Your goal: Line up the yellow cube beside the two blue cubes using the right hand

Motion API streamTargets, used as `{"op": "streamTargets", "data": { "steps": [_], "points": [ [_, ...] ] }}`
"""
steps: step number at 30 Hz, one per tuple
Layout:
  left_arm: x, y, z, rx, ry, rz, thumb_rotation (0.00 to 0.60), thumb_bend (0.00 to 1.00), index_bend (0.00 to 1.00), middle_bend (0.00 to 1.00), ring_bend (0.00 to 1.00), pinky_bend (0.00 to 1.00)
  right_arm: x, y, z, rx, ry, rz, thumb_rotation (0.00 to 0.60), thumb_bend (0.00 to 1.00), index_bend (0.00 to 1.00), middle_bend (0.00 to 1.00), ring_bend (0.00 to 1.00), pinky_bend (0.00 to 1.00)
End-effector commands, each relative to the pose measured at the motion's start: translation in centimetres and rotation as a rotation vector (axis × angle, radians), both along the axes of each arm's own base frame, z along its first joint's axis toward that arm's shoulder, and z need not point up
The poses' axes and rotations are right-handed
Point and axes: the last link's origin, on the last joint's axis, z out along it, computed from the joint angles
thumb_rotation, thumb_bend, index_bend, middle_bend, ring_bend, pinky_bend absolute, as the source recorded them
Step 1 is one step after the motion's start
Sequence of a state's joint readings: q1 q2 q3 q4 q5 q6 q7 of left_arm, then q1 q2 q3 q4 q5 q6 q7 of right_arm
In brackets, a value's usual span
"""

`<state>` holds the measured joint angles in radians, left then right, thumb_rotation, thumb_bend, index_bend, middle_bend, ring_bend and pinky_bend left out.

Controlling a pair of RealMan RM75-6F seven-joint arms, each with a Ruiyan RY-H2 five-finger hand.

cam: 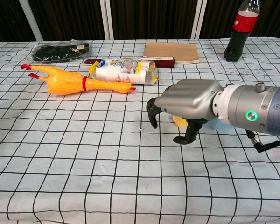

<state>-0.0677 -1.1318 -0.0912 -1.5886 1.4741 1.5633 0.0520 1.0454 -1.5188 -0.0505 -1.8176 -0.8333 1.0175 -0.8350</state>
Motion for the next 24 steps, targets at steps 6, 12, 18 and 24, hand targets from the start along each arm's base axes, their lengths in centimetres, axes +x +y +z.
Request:
{"op": "streamTargets", "data": {
  "steps": [6,12,18,24],
  "points": [
    [0.0,0.0,0.0,0.0,0.0,-0.001,0.6,0.04,0.21,0.1,0.0,0.0,0.4,0.1,-1.3,0.026,-0.005,-0.004,0.6,0.32,0.31,0.1,0.21,0.11],
    [0.0,0.0,0.0,0.0,0.001,-0.002,0.6,0.04,0.21,0.1,0.0,0.0,0.5,-0.2,-1.9,0.057,-0.037,-0.055,0.6,0.33,0.3,0.09,0.22,0.14],
    [0.0,0.1,0.0,0.001,0.001,-0.002,0.6,0.04,0.21,0.1,0.0,0.0,0.5,-0.4,-2.0,0.08,-0.046,-0.075,0.6,0.33,0.29,0.09,0.24,0.18],
    [0.0,0.0,0.0,-0.001,-0.002,-0.003,0.6,0.04,0.21,0.1,0.0,0.0,0.5,-0.9,-2.2,0.08,-0.055,-0.092,0.6,0.34,0.29,0.09,0.24,0.19]
  ]
}}
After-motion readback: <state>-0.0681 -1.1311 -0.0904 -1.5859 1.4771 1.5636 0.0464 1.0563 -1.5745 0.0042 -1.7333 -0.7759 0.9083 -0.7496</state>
